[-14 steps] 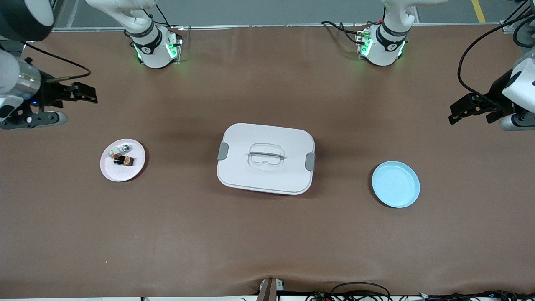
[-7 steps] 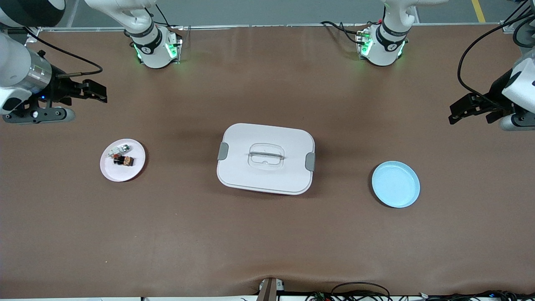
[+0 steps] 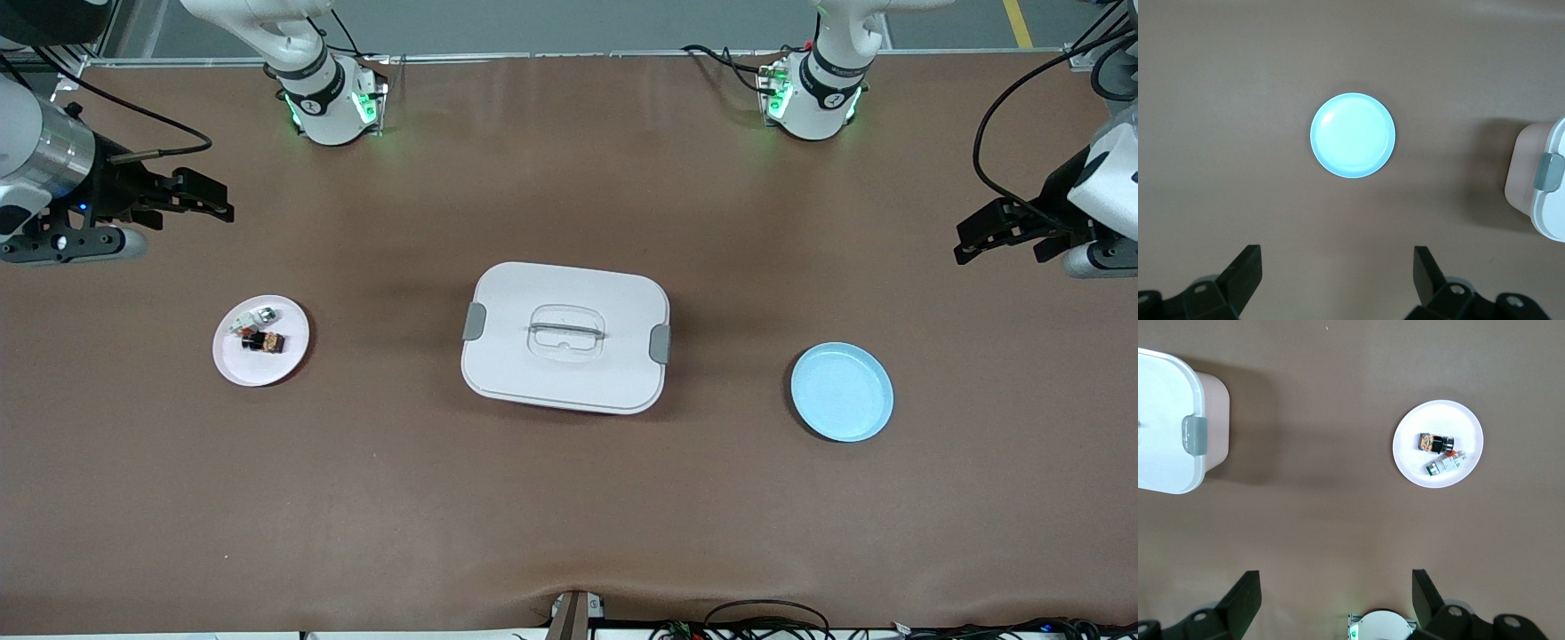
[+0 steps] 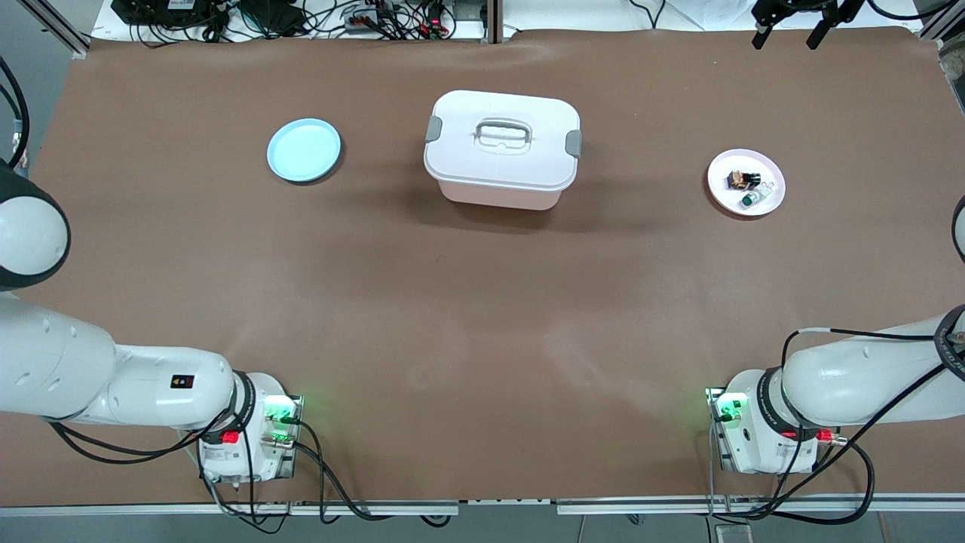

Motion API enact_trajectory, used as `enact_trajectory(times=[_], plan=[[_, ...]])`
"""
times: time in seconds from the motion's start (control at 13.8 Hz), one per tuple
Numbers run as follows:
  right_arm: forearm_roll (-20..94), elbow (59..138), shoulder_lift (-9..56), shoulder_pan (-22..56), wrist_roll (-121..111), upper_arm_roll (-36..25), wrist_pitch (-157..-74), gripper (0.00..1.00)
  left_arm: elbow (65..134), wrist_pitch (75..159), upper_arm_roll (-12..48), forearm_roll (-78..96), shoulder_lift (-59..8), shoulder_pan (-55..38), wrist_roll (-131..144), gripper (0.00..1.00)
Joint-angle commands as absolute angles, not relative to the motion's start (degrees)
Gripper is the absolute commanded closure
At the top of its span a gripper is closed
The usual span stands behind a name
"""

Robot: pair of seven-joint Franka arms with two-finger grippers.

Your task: Transfer orange switch to right arm and place

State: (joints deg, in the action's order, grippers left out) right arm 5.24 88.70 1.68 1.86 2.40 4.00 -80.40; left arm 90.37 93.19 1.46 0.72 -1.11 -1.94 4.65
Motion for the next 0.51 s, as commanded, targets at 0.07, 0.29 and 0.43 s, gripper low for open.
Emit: enact_trajectory(times=[0.07, 0.29, 0.43], plan=[[3.5, 87.6, 1.1, 1.8, -3.0, 3.9, -81.4, 0.00, 89.1, 91.9, 1.5, 0.8, -1.6, -2.0, 5.1, 0.00], [3.5, 86.2, 1.1, 1.5, -3.2, 3.5, -81.4, 0.00, 89.1, 91.9, 1.5, 0.8, -1.6, -1.9, 5.0, 0.00], [3.4, 85.4, 1.2, 1.6, -3.2, 3.6, -81.6, 0.00, 89.1, 91.9, 1.5, 0.9, -1.6, -1.9, 5.0, 0.00]])
